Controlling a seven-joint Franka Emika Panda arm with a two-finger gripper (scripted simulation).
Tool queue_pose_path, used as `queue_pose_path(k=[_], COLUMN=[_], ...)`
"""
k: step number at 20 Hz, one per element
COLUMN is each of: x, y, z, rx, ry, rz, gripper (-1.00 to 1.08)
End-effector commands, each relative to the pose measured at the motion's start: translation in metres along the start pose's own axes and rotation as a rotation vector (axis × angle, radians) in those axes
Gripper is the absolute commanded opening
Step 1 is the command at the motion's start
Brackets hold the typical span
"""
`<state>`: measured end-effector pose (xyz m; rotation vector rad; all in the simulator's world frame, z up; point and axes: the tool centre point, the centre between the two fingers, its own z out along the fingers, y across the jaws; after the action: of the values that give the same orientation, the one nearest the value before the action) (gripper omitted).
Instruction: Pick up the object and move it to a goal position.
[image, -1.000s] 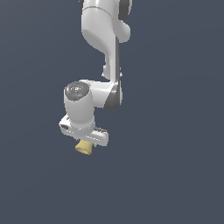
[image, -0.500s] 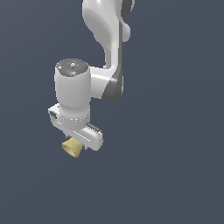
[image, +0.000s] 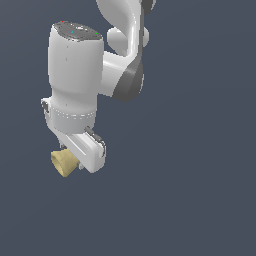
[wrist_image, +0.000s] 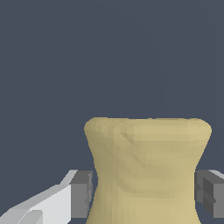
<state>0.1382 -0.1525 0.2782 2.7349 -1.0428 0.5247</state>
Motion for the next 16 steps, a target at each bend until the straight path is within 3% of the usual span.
queue_pose_path(k=[1, 9, 16], x=[0.013, 0.046, 0.061], y=[0.002, 0.011, 0.017], z=[-0.018, -0.074, -0.106], rx=[-0.014, -0.059, -0.086], ry=[0.032, 0.122, 0.172], rz=[0.056, 0.216, 0.305], gripper=[-1.0, -1.0, -1.0])
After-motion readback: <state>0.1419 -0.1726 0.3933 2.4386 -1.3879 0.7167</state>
